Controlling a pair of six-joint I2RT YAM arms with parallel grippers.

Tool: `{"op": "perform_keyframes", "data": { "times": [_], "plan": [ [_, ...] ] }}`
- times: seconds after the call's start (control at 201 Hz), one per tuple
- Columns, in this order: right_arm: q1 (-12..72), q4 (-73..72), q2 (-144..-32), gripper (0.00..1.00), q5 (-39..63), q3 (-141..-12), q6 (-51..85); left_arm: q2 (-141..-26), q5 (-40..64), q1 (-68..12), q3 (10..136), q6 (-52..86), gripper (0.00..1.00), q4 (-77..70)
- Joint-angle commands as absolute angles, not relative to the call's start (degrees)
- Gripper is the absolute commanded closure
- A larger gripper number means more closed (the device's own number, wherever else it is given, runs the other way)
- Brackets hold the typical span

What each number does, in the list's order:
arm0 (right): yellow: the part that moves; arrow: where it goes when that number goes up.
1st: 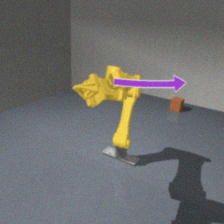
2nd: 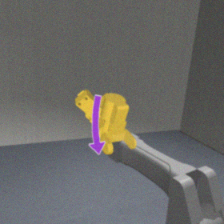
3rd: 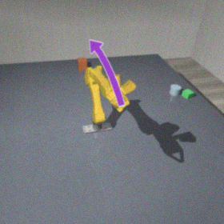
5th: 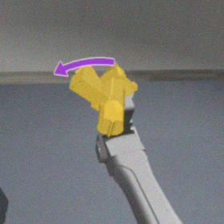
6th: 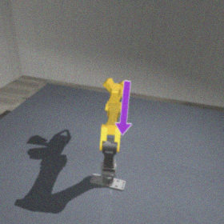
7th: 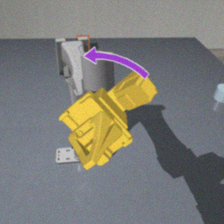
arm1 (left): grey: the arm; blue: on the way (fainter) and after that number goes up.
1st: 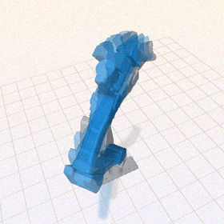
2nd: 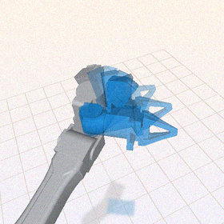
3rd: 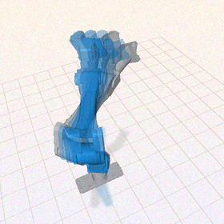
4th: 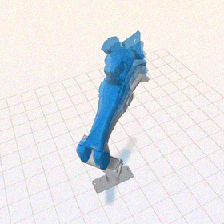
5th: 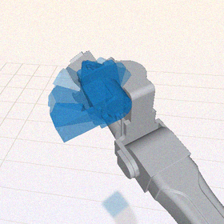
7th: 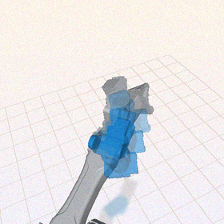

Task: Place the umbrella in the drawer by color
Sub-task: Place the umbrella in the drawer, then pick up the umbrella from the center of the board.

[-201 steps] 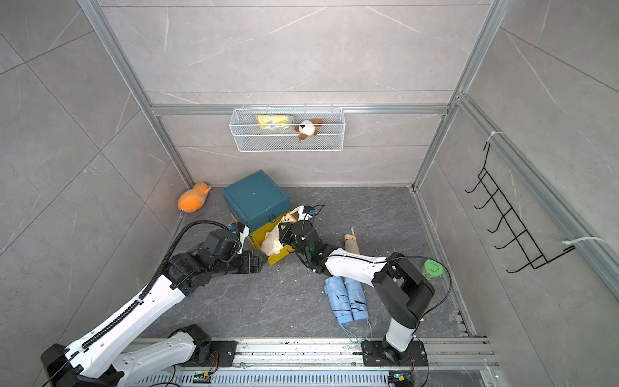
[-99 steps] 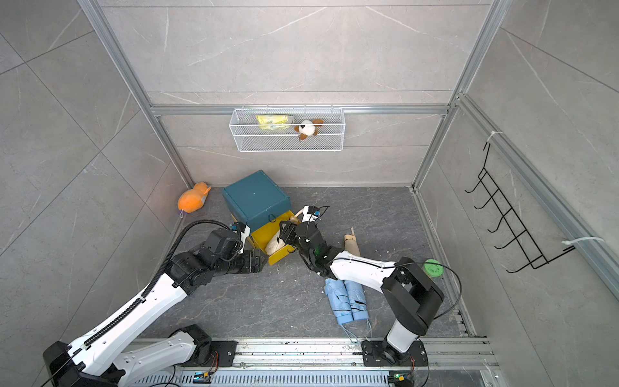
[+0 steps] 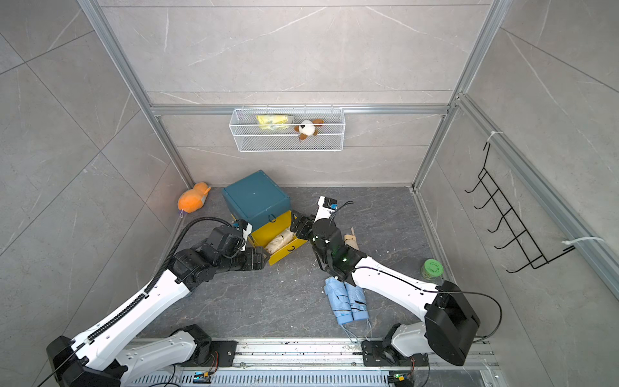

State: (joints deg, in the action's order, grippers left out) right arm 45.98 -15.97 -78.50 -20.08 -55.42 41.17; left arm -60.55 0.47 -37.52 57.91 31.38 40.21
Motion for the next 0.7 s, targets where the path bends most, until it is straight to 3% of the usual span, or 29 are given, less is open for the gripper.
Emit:
{"op": "perform_keyframes", "data": {
  "times": [0.0, 0.254, 0.692],
  "plan": [
    [42.8, -5.6, -75.4, 0.17, -17.2, -56.1, 36.5, -61.0, 2.0, -38.2, 60.7, 30.6, 0.15, 38.9],
    [32.8, 12.1, -73.5, 0.14, -4.5, -59.3, 29.7, -64.1, 9.2, -42.5, 63.2, 28.2, 0.15, 32.7],
    [24.0, 24.2, -83.0, 0.12, -1.3, -59.2, 25.5, -76.4, 15.4, -52.0, 69.1, 28.0, 0.14, 21.3]
  ]
}}
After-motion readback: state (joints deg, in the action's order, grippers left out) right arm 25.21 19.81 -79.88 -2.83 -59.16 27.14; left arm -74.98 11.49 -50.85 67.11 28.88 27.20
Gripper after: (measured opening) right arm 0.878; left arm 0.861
